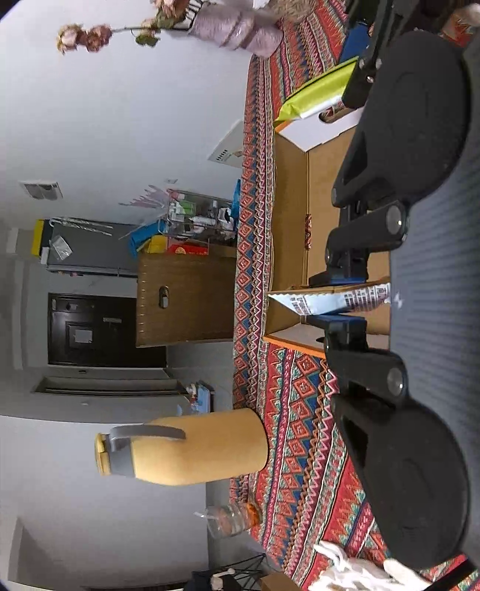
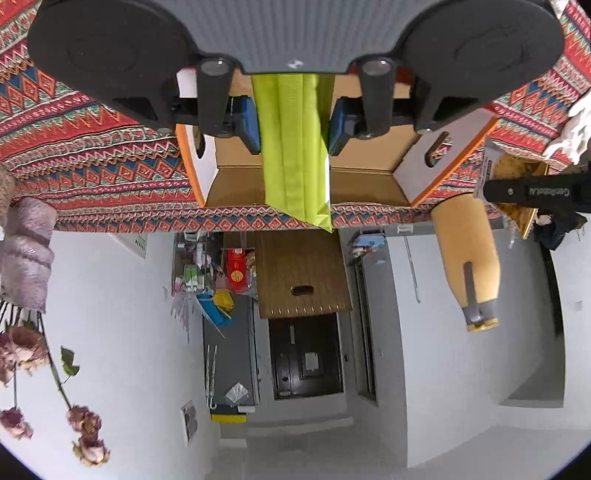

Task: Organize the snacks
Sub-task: 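Carry both packets into the cardboard box and open both tools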

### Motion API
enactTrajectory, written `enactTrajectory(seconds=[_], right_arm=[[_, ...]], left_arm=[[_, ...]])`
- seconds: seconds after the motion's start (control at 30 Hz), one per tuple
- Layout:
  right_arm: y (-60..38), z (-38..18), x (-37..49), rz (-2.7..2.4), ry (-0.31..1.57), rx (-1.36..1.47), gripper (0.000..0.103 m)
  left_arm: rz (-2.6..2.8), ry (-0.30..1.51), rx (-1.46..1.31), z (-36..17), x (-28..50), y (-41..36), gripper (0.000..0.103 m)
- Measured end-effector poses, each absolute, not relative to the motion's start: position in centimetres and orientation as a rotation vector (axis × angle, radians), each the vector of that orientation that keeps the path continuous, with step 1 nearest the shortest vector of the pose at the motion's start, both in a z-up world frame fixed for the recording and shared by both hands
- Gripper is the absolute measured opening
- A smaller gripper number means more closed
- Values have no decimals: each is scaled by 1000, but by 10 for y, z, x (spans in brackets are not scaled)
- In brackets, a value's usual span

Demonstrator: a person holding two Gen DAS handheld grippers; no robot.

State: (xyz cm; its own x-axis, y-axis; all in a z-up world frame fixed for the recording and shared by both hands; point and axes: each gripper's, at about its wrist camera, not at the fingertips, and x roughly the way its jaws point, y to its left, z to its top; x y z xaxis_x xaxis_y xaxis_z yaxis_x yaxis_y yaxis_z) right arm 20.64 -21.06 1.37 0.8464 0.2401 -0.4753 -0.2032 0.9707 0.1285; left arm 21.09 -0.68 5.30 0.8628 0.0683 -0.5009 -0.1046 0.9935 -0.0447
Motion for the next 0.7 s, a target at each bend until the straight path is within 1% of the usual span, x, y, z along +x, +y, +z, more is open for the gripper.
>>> enactTrajectory(seconds=[0.2, 0.4, 0.67, 0.7], right_arm=[[-207, -12, 236, 219, 564, 87, 37], [-209, -31, 251, 193, 571, 92, 37], [-207, -43, 257, 195, 586, 93, 37], [-206, -45, 258, 196, 590, 91, 35]], left_arm=[[108, 587, -86, 25, 248, -10, 15], [104, 625, -94, 2, 260, -11, 15], [107, 629, -110, -5, 257, -9, 15], [103, 631, -111, -5, 259, -9, 15]])
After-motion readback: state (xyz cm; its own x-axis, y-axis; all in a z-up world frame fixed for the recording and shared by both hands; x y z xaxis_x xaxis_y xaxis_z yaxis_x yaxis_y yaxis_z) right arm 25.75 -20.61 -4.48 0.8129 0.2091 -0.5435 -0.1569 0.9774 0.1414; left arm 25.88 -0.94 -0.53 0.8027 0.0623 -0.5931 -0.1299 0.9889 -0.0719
